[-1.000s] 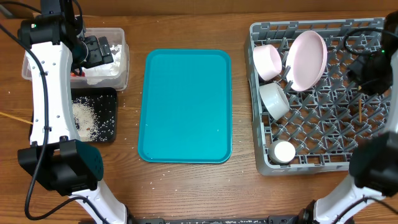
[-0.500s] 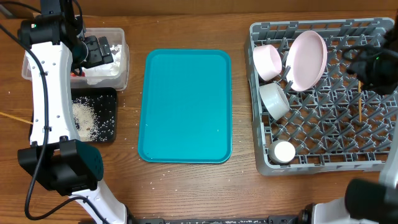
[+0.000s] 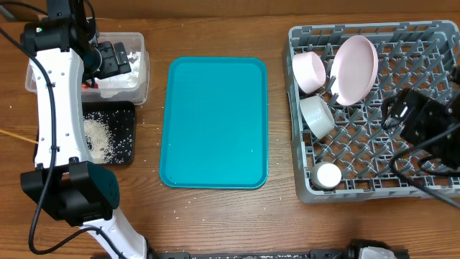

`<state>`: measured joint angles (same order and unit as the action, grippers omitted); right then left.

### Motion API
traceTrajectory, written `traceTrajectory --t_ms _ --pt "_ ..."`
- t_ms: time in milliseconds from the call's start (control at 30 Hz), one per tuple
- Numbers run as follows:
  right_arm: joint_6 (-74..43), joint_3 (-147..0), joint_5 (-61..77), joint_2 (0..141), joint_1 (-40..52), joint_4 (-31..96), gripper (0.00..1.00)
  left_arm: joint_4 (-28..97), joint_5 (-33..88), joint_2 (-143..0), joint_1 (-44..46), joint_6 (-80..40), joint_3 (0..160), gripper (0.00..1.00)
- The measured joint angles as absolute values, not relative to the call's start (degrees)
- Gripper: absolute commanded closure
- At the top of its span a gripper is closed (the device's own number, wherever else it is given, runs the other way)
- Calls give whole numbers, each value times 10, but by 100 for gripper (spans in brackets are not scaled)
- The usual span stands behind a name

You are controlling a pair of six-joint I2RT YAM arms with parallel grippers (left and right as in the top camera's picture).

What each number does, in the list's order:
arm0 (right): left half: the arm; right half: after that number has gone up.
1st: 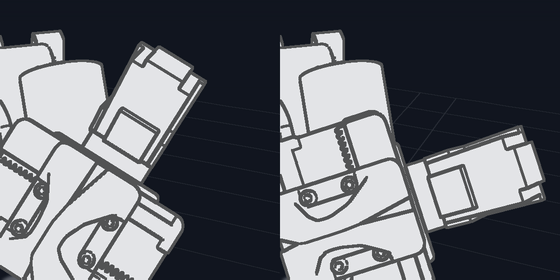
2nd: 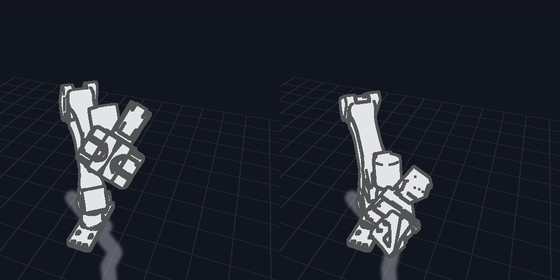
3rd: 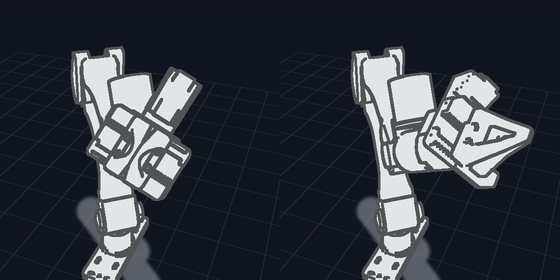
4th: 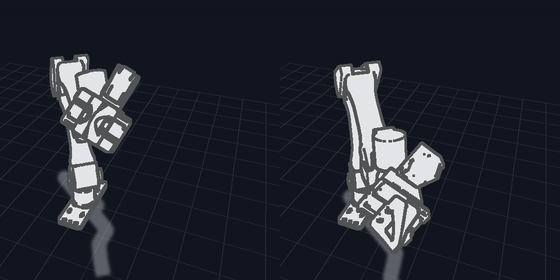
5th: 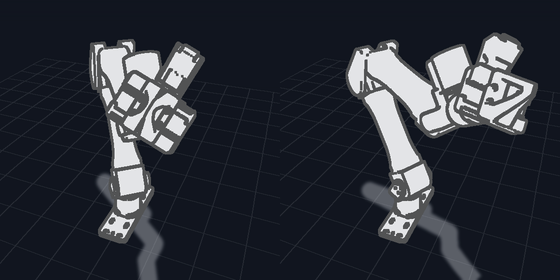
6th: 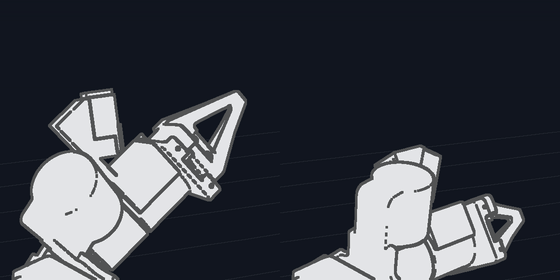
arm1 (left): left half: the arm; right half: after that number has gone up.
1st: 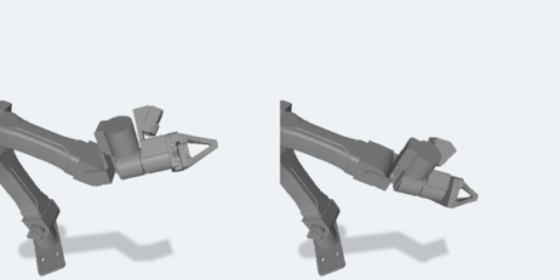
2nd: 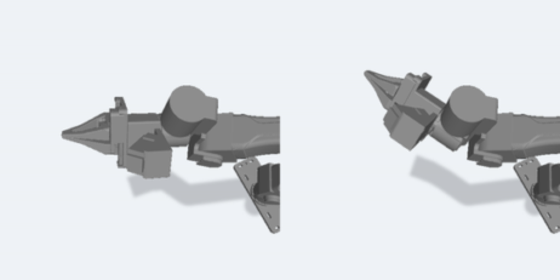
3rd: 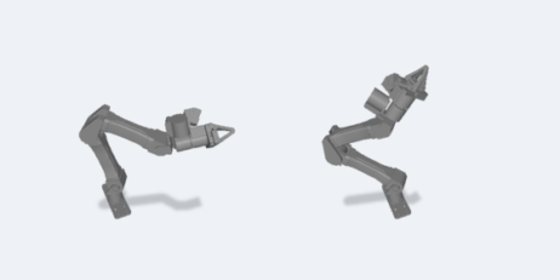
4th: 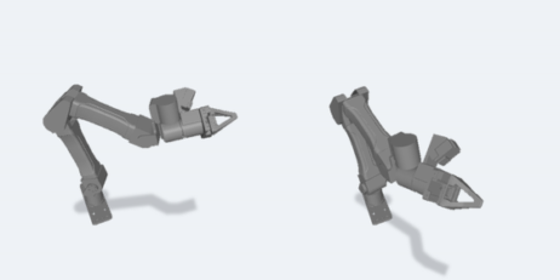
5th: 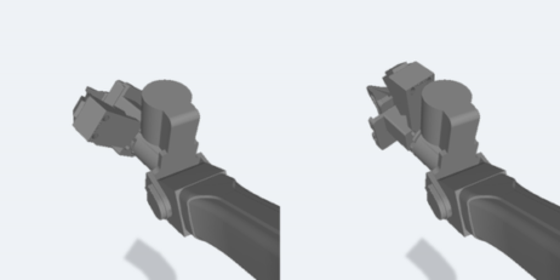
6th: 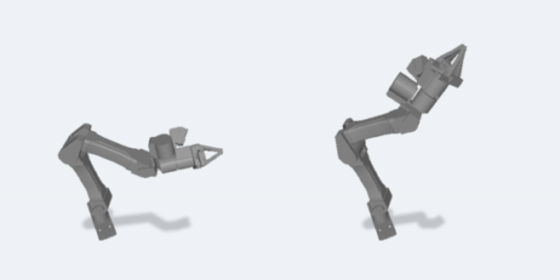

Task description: Sort waste into correct bins and load items into the dishwasher

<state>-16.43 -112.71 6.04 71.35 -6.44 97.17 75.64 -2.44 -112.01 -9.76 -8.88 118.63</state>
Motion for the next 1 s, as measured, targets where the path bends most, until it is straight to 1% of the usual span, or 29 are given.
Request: traceTrajectory --t_ms 267,333,400,500,600,800,1000 --pt "-134 -1126 48 716 -63 960 0 756 -24 -1120 -98 -89 1186 0" --pt "-130 -1115 44 713 -63 892 0 756 -24 -1120 -98 -89 1186 0" --pt "-126 -1076 46 700 -63 786 0 756 -25 -1120 -97 -89 1186 0" --pt "-121 -961 59 649 -60 637 0 756 -24 -1120 -98 -89 1187 0" --pt "-120 -784 83 549 -53 496 0 756 -25 -1120 -97 -89 1187 0" --pt "-119 -492 88 347 -26 335 0 757 -24 -1120 -98 -89 1187 0" --pt "-119 -280 53 202 1 224 0 756 -24 -1120 -98 -89 1187 0"
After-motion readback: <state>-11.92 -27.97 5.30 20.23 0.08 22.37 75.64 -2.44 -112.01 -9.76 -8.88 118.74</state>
